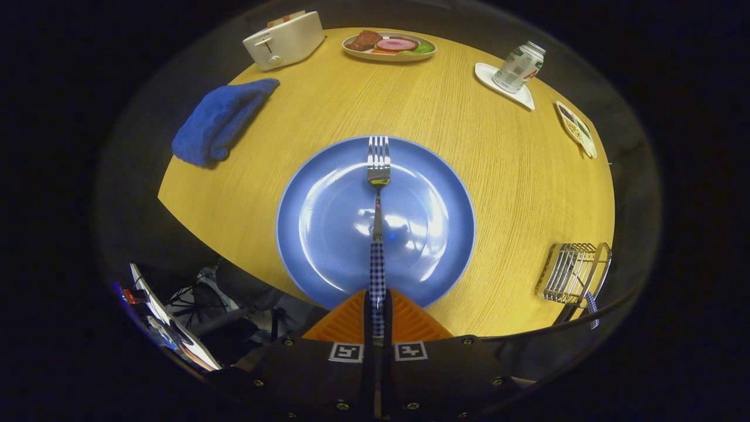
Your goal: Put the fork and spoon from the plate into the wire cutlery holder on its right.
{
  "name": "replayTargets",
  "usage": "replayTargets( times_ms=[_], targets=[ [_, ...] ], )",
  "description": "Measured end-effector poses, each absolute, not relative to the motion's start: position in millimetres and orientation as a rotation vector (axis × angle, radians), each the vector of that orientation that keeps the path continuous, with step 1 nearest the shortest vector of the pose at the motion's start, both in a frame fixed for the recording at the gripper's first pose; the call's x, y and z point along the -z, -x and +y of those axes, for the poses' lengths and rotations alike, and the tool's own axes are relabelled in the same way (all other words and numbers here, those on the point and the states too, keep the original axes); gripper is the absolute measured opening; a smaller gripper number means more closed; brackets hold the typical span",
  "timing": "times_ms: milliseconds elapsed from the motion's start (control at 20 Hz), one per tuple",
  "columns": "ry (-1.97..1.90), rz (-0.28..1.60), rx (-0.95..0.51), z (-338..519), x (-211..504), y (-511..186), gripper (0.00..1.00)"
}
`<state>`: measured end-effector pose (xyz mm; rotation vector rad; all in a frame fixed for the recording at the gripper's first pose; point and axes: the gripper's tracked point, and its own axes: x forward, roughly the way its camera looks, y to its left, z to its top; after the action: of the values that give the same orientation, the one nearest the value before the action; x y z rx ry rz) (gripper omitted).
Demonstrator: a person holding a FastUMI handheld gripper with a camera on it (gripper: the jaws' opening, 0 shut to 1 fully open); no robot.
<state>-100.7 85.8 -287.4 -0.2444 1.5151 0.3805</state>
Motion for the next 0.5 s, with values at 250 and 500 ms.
replayTargets(
  times_ms=[250,500],
  targets=[
    [0.289,1.566,-0.397,54,264,110,0.05],
    [0.325,1.619,-0.378,11,239,118,0.05]
  ],
)
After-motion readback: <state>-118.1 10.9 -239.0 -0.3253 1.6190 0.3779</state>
